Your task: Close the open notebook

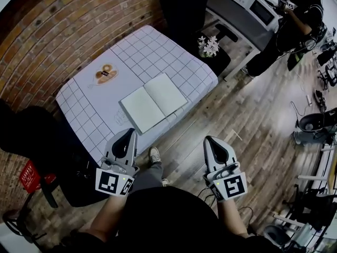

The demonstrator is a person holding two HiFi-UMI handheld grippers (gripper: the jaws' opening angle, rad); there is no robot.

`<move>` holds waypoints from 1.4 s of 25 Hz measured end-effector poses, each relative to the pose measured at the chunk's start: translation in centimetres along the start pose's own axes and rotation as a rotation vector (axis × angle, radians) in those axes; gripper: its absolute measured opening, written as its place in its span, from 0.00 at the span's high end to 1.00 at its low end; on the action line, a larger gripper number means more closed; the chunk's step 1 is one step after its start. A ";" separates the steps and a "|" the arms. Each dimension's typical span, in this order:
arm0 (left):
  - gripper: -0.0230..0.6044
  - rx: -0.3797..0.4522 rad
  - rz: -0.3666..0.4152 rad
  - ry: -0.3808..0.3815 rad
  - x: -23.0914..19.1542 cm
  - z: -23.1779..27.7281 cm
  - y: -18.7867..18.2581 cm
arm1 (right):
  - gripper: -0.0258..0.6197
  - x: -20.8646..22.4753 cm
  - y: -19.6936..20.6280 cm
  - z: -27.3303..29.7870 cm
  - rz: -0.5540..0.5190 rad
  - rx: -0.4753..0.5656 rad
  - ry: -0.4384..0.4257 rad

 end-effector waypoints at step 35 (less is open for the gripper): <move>0.92 -0.113 -0.088 -0.398 -4.2 8.1 3.6 | 0.94 13.8 -0.2 20.2 0.003 -0.101 -0.366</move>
Point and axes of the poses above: the fingertips, and each gripper's own axes: z forward along the fingers, x to its right, y out of its underside, the point moved 10 cm from there along -z, backward along the fingers, and after that the axes turned 12 degrees about -y, right-handed, at the moved point
